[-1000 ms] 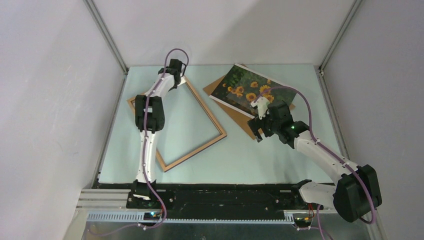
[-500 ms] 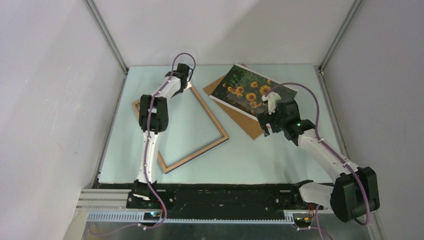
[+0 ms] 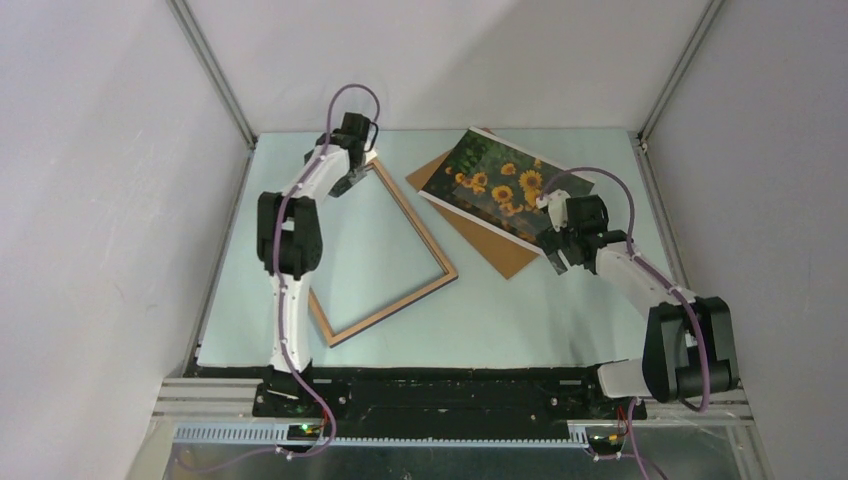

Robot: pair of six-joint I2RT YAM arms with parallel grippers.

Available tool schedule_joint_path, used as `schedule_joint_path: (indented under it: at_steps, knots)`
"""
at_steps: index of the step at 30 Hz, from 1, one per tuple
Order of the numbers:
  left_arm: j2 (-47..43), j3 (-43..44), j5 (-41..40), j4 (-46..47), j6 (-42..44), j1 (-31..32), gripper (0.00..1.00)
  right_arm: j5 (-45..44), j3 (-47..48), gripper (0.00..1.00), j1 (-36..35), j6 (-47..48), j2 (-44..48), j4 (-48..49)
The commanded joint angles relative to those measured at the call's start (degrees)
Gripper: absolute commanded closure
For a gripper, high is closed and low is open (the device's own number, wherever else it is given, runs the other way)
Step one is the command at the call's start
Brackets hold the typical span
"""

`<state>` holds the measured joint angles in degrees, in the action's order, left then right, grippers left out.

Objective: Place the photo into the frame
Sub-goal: Adjust the photo frame at the center of the board, then pick up the photo frame item at the center of the board.

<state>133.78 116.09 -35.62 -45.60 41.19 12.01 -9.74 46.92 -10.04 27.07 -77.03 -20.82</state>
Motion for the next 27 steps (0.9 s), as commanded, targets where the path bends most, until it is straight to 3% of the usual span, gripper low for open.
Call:
schedule_joint_path:
  at_steps: [1, 4, 11, 18, 27]
  knots:
    - [-13.69, -6.27, 3.64, 0.45, -5.67, 0.54, 0.16, -4.40, -0.73, 0.08, 0.15, 5.52, -3.47, 3.84]
    - [-19.64, -10.75, 5.50, 0.44, -7.53, 0.90, 0.10, -7.19, -2.61, 0.08, -0.81, 7.71, -5.22, 8.05]
    - [-27.92, -17.81, 8.40, 0.43, -9.64, 1.25, 0.08, -12.56, -7.67, 0.11, -2.60, 13.35, -9.66, 19.40]
    - [-30.70, -20.07, 8.82, 0.44, -10.42, 1.73, 0.08, -14.58, -15.15, 0.20, -4.36, 18.71, -11.70, 32.09]
    - [-31.96, -20.83, 8.39, 0.47, -11.22, 2.94, 0.08, -19.08, -25.68, 0.22, -6.36, 31.63, -19.46, 57.25]
